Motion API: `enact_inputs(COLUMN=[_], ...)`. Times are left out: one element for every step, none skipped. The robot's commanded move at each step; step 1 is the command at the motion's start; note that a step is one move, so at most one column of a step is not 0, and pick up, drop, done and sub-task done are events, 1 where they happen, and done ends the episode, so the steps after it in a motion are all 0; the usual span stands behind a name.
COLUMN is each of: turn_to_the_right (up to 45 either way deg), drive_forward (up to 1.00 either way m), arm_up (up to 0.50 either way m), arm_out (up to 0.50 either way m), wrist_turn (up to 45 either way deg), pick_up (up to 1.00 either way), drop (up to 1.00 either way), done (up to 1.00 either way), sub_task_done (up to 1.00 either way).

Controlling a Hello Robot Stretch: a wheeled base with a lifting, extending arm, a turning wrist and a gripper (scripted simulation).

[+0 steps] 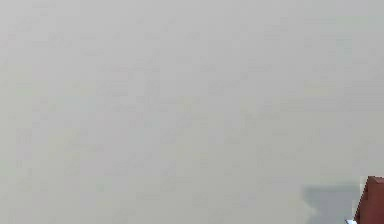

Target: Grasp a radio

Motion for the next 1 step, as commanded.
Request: enact_inputs(turn_to_the_right=[0.0], drive_forward=[0.0], arm_up=[0.0], arm_out=[0.0], wrist_turn=[45.0], pick_up=[0.0], drop=[0.0], done=[0.0], sub_task_done=[0.0])
